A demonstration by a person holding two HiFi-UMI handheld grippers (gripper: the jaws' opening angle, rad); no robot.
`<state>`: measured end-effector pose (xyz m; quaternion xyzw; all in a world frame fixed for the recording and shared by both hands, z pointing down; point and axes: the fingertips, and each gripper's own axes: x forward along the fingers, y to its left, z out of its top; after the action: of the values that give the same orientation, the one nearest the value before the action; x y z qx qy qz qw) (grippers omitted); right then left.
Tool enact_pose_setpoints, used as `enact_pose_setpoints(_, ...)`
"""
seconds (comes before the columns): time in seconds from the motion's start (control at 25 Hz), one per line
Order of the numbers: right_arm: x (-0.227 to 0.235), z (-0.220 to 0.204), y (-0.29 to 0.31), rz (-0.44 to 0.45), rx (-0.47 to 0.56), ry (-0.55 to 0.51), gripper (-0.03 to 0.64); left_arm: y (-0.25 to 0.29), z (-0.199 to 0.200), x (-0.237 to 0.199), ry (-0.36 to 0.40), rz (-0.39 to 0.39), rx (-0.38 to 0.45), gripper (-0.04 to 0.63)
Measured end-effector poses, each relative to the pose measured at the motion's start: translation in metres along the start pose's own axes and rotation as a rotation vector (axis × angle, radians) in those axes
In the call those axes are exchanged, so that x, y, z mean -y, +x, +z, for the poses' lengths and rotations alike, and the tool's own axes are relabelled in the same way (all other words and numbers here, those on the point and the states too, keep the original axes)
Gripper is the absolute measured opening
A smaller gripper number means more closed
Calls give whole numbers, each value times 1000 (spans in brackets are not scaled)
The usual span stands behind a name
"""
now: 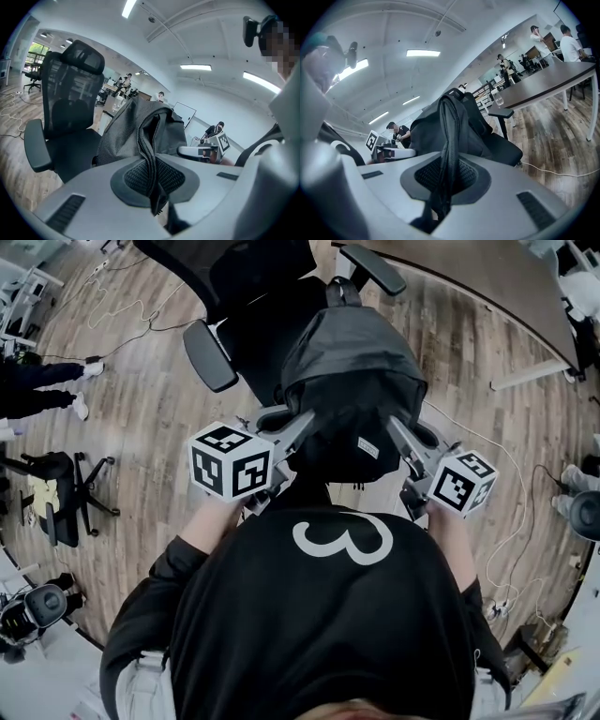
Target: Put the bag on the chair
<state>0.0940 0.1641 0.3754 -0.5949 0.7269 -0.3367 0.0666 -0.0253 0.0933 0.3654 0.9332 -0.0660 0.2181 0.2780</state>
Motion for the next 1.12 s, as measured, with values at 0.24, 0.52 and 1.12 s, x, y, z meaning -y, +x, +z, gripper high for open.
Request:
enact_pose_setpoints(0.24,29,22,39,9,-12,20,54,24,27,-37,-16,27,-20,34)
enact_pose_setpoints(0.52,46,48,93,16,-33,37,54,36,56,-85,-44,53,-47,34)
enact_pose_setpoints(1.12,62,101,205,13,-89,1,54,43,117,-187,-100,61,-13,34)
